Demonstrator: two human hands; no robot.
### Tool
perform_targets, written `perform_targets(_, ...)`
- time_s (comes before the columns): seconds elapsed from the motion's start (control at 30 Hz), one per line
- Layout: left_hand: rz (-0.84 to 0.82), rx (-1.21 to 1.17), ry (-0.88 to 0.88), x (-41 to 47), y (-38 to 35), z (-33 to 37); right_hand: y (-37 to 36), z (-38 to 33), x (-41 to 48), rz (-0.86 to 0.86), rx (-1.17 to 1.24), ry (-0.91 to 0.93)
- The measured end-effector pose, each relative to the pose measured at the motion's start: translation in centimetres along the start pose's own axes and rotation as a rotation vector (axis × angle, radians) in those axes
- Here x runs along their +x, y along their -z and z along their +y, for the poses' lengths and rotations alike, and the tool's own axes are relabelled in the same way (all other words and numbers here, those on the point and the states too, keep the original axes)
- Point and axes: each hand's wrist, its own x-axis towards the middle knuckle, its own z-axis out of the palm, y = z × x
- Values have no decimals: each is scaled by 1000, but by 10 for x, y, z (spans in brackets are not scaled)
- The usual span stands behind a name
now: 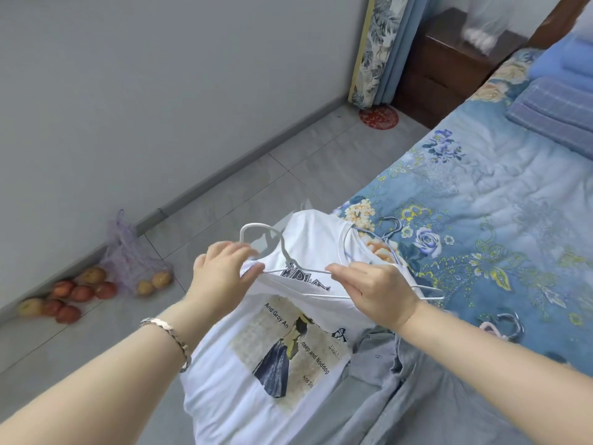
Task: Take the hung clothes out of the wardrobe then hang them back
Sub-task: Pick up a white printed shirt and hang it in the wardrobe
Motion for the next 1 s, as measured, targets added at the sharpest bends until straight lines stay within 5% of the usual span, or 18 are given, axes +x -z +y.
perform_targets(0.07, -238, -20, -1, -16, 8, 1, 10, -12, -6, -14, 52, -38)
perform_targets(0.13, -308, 23, -24, -31, 8, 4, 17, -19, -12, -14, 72, -75)
perform_targets(0.3, -150, 34, -118, -42, -17, 10, 15, -24, -26, 25, 125, -91)
perform_targets(0.4, -31, -95, -121, -38, -32, 20, 10, -5, -39, -35, 176, -258)
perform_targets(0.47, 52, -134, -92, -28, -36, 25, 3, 21, -54, -25, 17, -516)
perform_targets(0.53, 95, -157, -52, -13, -38, 26, 0, 49, -75, -84, -43, -976)
perform_targets(0.63, 125, -157, -45, 7, -42, 28, -17, 82, -108, -394, -81, -1395)
perform_targets(0.77, 162, -155, -102, 31, -54, 23, -69, 99, -118, -803, 187, -1181)
perform_targets(0.9, 175, -142, -171, 45, -62, 13, -109, 91, -99, -857, 394, -1240)
perform_targets(1.0, 161, -131, -219, 49, -62, 6, -118, 82, -86, -935, 326, -1210)
